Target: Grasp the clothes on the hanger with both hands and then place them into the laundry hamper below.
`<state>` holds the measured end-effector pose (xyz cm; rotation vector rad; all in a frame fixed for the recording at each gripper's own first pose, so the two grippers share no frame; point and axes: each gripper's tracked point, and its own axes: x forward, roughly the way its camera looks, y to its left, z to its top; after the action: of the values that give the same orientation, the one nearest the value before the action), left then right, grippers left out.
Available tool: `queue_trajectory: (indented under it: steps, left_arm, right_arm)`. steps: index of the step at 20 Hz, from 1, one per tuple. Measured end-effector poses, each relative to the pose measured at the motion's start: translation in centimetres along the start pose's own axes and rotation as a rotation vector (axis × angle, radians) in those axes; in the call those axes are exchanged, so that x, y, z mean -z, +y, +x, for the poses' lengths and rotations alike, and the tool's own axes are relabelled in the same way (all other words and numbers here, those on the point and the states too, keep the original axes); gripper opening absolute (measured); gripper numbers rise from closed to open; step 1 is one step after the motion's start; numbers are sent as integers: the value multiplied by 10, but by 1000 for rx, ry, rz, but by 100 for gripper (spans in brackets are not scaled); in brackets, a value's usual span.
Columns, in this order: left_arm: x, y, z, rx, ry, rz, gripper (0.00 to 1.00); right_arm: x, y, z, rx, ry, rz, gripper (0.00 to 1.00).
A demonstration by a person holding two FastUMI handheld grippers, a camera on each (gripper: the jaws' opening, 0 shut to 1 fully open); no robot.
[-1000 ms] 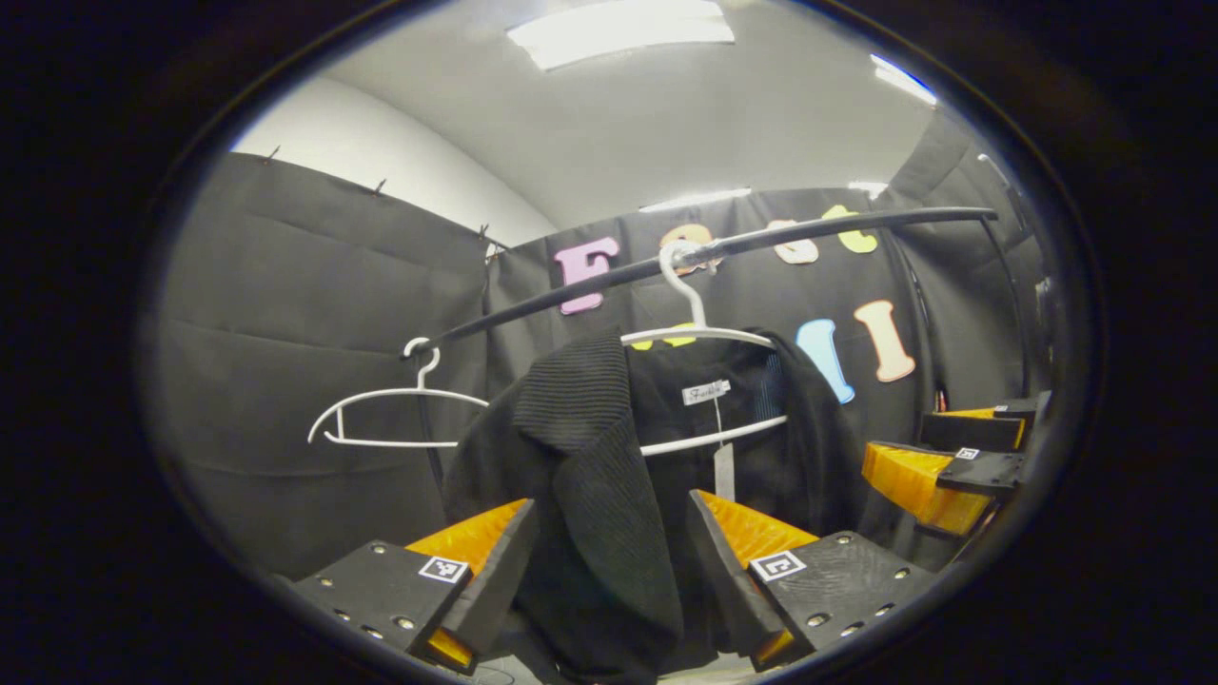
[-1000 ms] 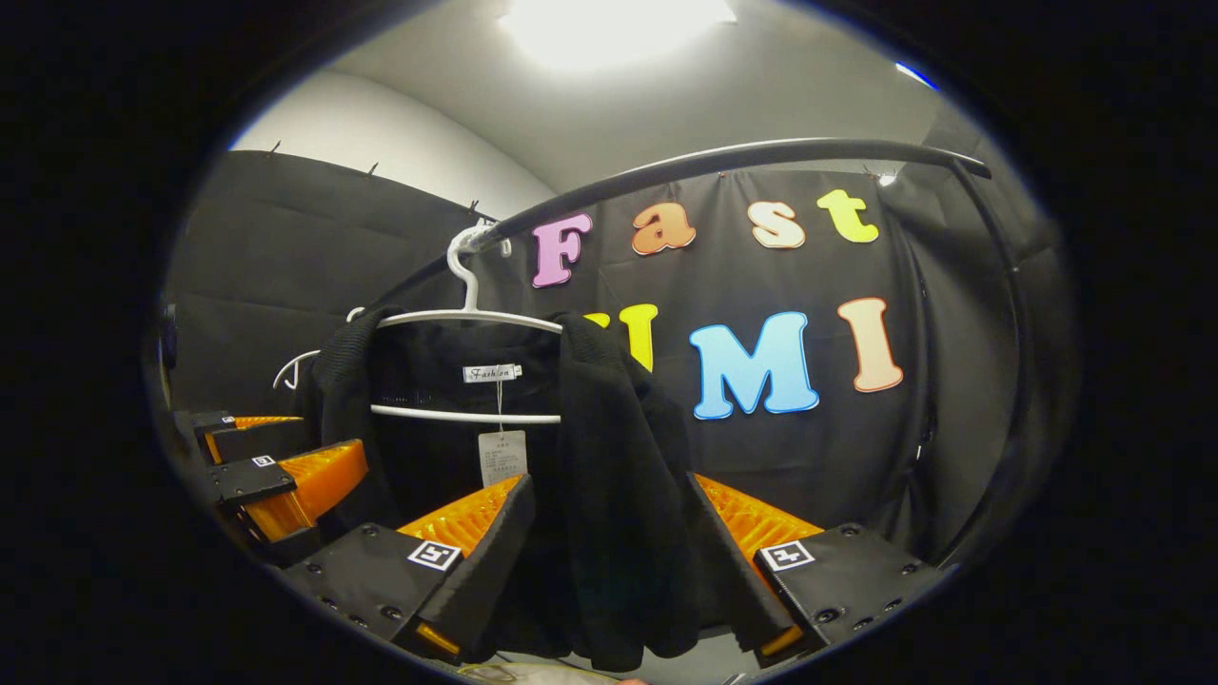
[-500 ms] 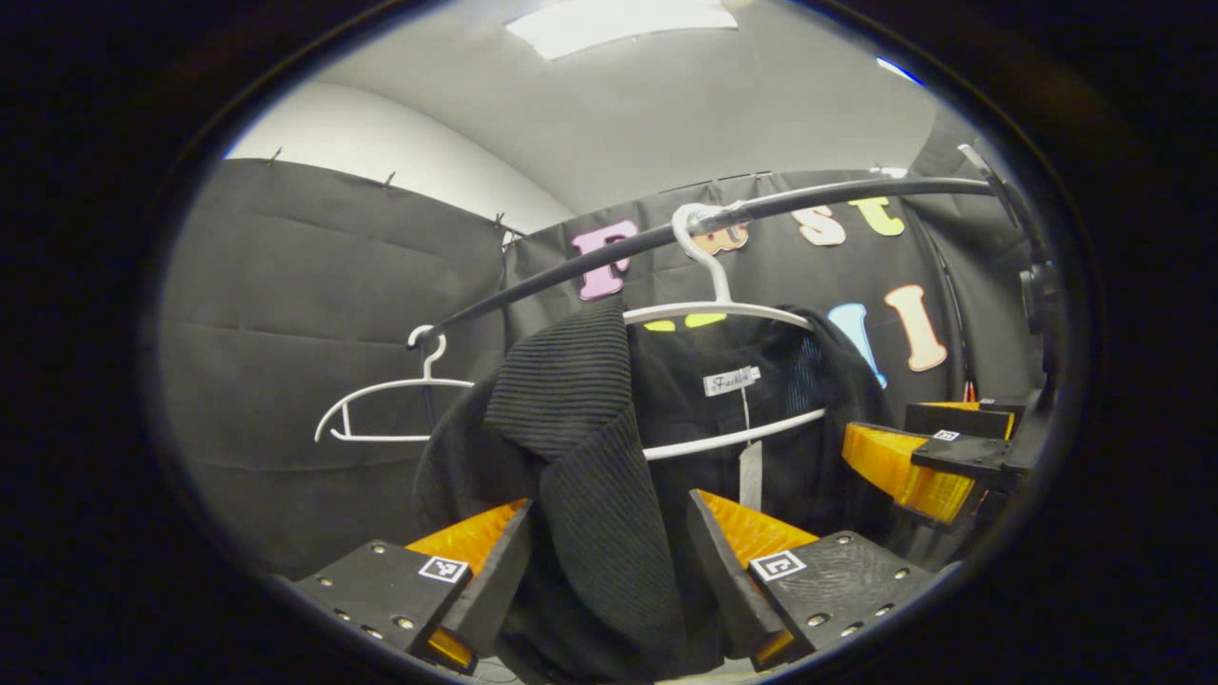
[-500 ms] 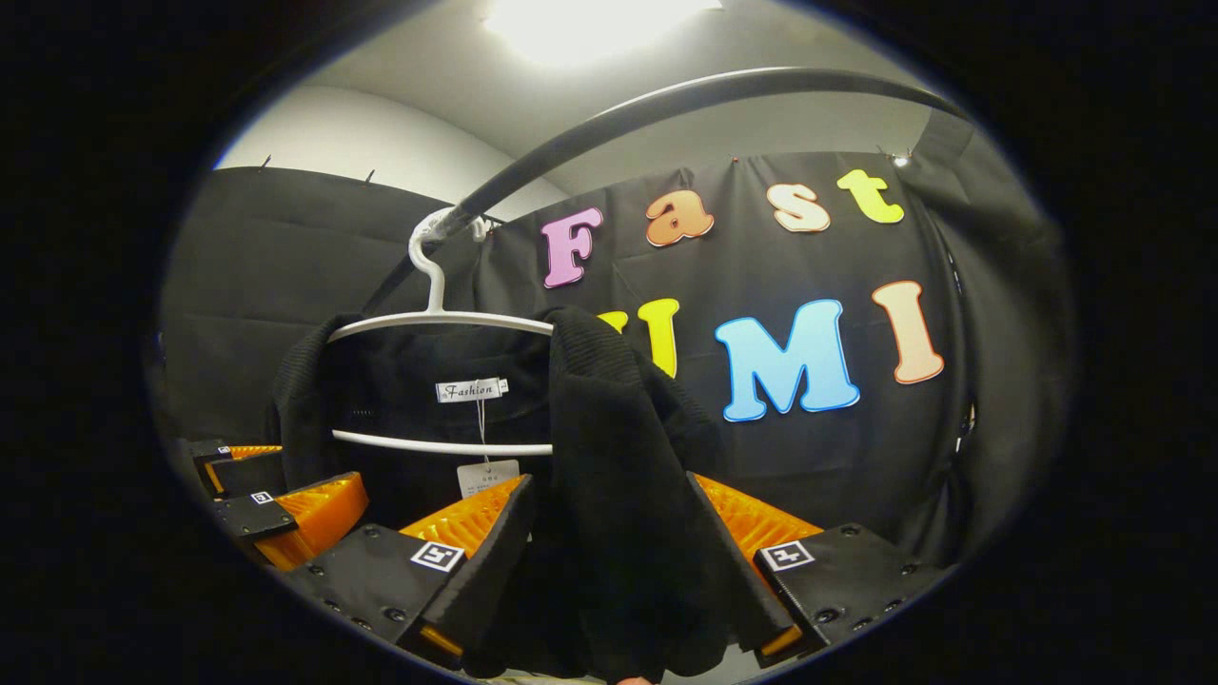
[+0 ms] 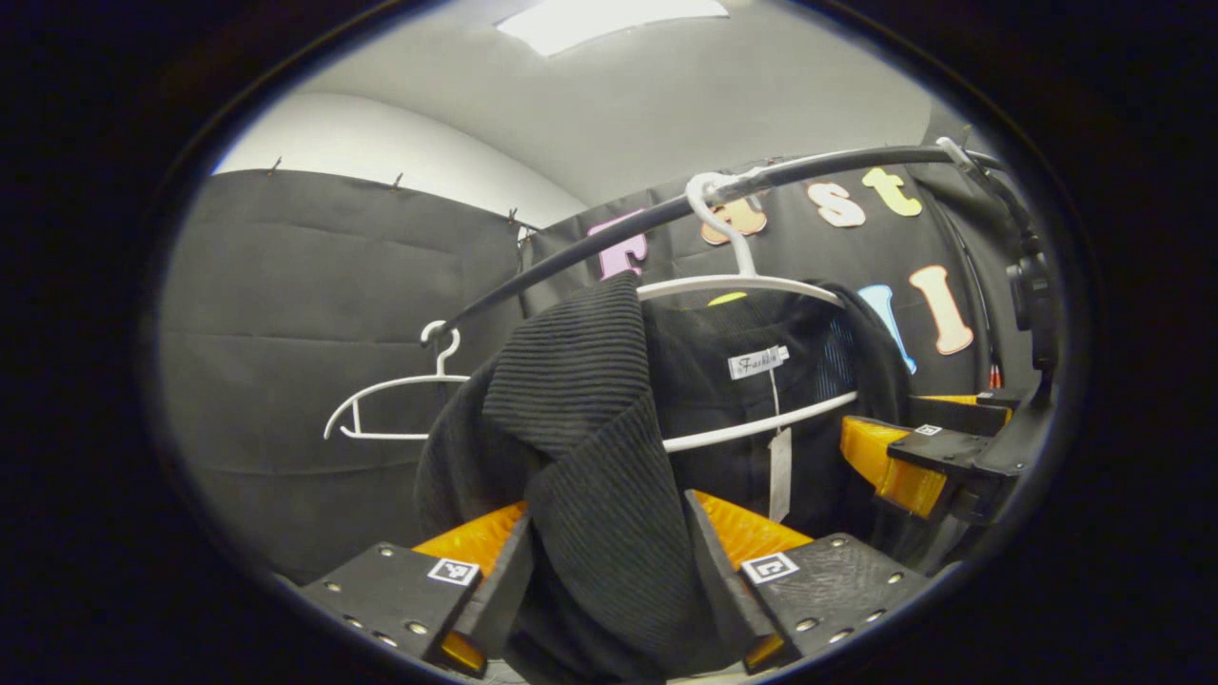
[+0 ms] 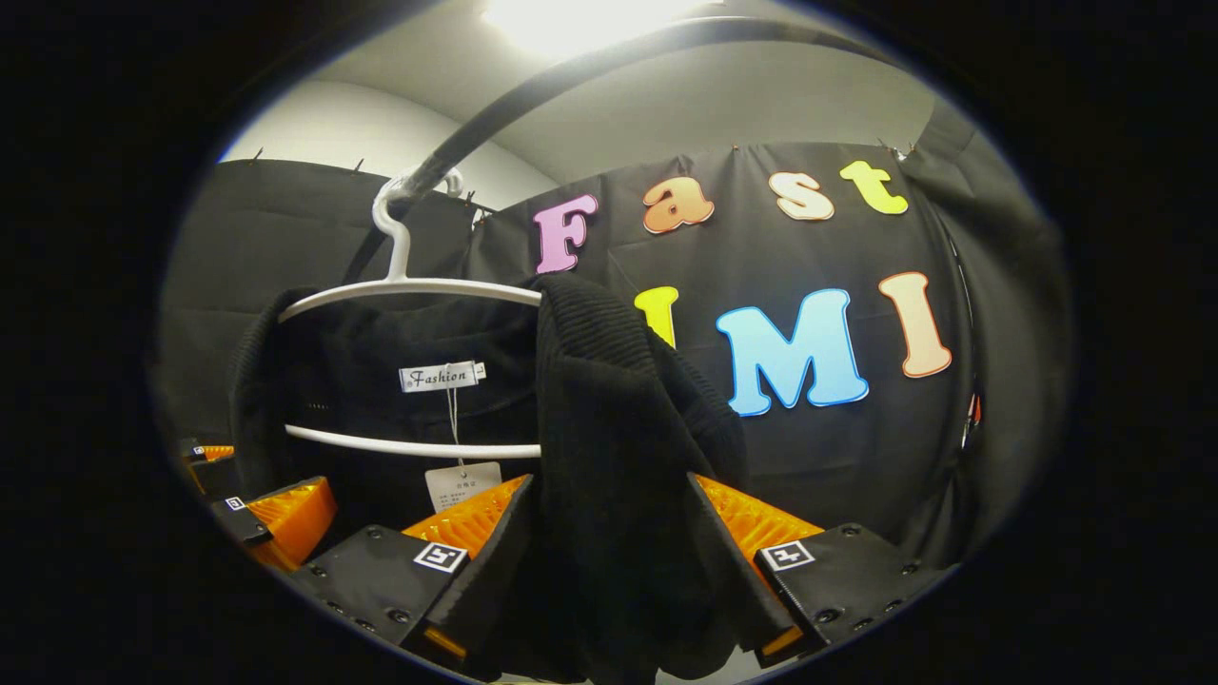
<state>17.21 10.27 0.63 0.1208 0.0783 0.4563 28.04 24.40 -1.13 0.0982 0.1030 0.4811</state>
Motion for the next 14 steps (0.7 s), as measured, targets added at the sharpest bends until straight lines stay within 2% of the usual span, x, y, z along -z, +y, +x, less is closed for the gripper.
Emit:
queue_trajectory:
  steps: [1,2,4,5,6,7,8,9,11,13,14]
  left_arm:
    - [2,1,1,-1,8,-1,79]
    - [4,0,1,0,16,-1,76]
    - [4,-1,2,6,21,2,76]
    - [5,-2,4,15,22,4,76]
    - [6,3,4,0,24,12,62]
    - [7,4,2,13,36,16,49]
    - [10,4,2,39,49,17,35]
    - [9,-1,-1,77,51,18,28]
    - [4,8,1,48,50,29,15]
    - [3,13,-2,71,48,11,1]
    - [3,14,-2,79,52,2,1]
  right_arm:
    - [3,0,4,7,10,-2,94]
    - [5,-1,4,17,18,-1,80]
    - [5,-1,6,10,27,9,51]
    - [4,-4,8,21,22,8,31]
    - [-1,-10,8,48,8,0,18]
    - [-1,-8,6,36,10,-12,5]
    - [-2,-6,3,32,11,-32,6]
    - [-6,-10,-4,47,-2,-46,5]
    - [-14,-13,-5,54,-26,-49,1]
    - [-24,-21,-5,75,-51,-46,1]
    - [-30,-28,-4,89,-62,-52,1]
